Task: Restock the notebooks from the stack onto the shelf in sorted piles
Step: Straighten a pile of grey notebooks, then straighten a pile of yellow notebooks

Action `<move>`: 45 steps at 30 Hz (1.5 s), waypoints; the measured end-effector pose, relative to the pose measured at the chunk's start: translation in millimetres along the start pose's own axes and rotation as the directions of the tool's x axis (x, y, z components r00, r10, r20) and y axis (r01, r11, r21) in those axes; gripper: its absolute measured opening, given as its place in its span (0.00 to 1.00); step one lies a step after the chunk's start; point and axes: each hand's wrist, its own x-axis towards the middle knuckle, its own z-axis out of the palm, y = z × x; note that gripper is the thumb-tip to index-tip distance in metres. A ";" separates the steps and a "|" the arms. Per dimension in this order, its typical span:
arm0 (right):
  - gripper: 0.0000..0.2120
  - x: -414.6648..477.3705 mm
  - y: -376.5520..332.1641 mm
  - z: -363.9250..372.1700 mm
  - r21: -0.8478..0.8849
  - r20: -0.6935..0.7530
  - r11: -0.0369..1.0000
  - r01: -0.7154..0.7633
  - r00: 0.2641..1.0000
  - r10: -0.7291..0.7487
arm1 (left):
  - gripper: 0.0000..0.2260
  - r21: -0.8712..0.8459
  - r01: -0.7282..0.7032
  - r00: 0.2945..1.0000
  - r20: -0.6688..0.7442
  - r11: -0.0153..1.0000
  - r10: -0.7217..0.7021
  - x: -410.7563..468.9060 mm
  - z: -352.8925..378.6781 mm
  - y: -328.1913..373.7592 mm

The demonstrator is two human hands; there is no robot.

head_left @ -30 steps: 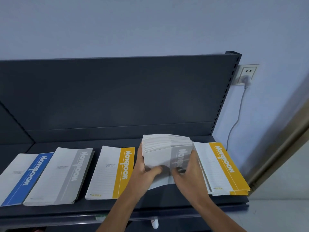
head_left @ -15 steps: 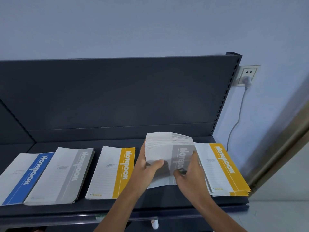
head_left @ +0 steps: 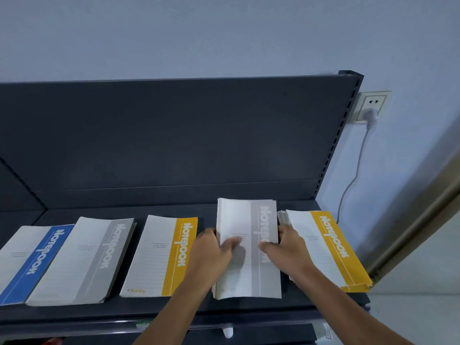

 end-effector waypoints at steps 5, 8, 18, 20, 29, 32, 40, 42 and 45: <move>0.07 22.2 7.0 12.4 -0.126 0.041 0.990 -0.066 0.997 0.071 | 0.23 0.120 0.037 0.996 0.077 0.992 -0.046 13.0 9.1 -7.1; 0.09 28.0 7.7 23.3 -0.206 0.033 0.977 -0.061 0.997 0.069 | 0.24 0.227 0.042 0.998 0.041 0.973 -0.053 17.6 11.0 -9.0; 0.12 30.1 3.7 36.1 -0.420 -0.039 0.907 -0.029 0.999 0.014 | 0.27 0.540 0.043 0.999 0.000 0.840 -0.052 18.0 13.7 -10.3; 0.13 28.5 5.2 36.9 -0.432 -0.054 0.901 -0.026 0.999 0.004 | 0.29 0.563 0.030 0.999 -0.006 0.826 -0.032 17.2 14.9 -9.5; 0.16 18.7 10.5 -0.1 -0.387 -0.176 0.916 0.103 0.967 -0.183 | 0.25 0.506 -0.199 0.943 -0.134 0.839 0.305 10.8 12.8 41.0; 0.16 17.2 21.6 -34.5 -0.334 -0.220 0.933 0.132 0.952 -0.214 | 0.20 0.329 -0.302 0.942 -0.043 0.895 0.334 -3.5 39.3 69.7; 0.26 46.6 81.3 -128.2 -0.338 -0.274 0.932 -0.132 0.961 0.037 | 0.27 0.189 -0.174 0.978 0.150 0.966 0.147 -23.9 122.7 114.4; 0.31 54.5 94.5 -135.6 -0.309 -0.169 0.931 -0.194 0.975 0.147 | 0.27 0.204 -0.051 0.982 0.187 0.978 0.012 -22.3 137.4 120.2; 0.28 64.5 101.9 -140.4 -0.204 0.002 0.938 -0.281 0.958 0.287 | 0.27 0.231 0.073 0.982 0.154 0.970 -0.110 -18.3 149.7 127.1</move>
